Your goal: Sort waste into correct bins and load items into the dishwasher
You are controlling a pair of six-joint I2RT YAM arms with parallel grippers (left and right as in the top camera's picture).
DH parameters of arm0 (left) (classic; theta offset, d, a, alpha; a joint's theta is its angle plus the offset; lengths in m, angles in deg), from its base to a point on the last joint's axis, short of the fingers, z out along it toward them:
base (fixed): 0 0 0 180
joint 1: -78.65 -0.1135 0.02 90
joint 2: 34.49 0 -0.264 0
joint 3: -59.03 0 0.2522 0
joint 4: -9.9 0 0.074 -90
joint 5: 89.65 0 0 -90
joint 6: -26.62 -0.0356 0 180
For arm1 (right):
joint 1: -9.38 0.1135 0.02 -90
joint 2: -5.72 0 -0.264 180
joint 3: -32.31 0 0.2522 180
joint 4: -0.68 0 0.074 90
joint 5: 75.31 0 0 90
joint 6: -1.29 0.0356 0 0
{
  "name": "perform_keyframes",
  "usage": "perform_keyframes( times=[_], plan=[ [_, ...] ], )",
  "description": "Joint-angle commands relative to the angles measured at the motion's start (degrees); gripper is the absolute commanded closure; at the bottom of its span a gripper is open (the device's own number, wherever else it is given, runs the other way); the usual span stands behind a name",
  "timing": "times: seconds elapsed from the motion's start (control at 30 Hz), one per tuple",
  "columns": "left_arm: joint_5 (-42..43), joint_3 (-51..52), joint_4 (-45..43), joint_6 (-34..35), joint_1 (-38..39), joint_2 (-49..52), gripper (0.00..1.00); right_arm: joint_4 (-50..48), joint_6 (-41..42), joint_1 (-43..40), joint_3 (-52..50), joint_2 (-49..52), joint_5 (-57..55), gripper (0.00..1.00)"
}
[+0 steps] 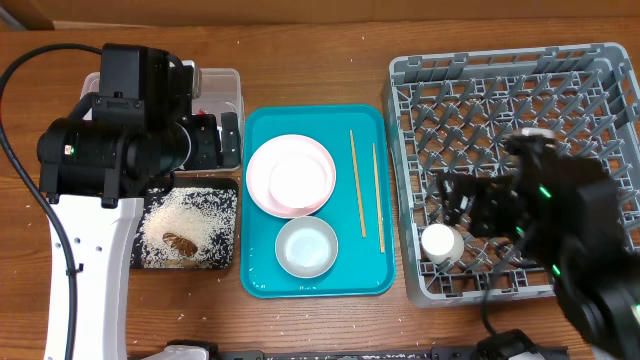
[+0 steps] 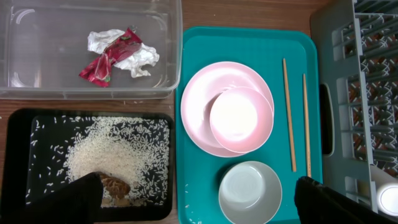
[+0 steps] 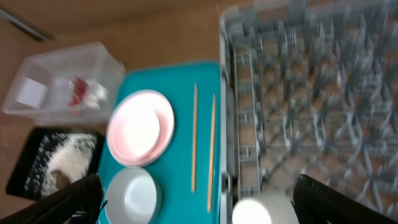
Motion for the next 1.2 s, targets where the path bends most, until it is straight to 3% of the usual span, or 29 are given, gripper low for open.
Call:
perform_keyframes(
  times=[0.0, 0.13, 0.63, 1.0, 1.17],
  plan=[
    [0.42, -0.31, -0.22, 0.17, 0.2, 0.35, 0.0, -5.31, -9.07, -0.35, -1.05, -6.12, -2.23, 0.0],
    [0.42, -0.31, -0.22, 0.17, 0.2, 0.35, 0.0, -14.73, -13.9, -1.6, -9.49, -12.48, -2.45, 0.0],
    [0.42, -0.31, -0.22, 0.17, 0.2, 0.35, 0.0, -48.98, -13.88, -3.5, -54.38, -35.76, -2.82, 0.0],
    [0.42, -0.31, -0.22, 0.17, 0.2, 0.35, 0.0, -57.86, -13.9, -3.5, -67.89, -49.35, -2.86, 0.0],
    [0.42, -0.31, -0.22, 0.17, 0.2, 0.35, 0.0, -59.95, -13.88, -3.5, -70.6, -50.03, -2.84, 0.0]
  ],
)
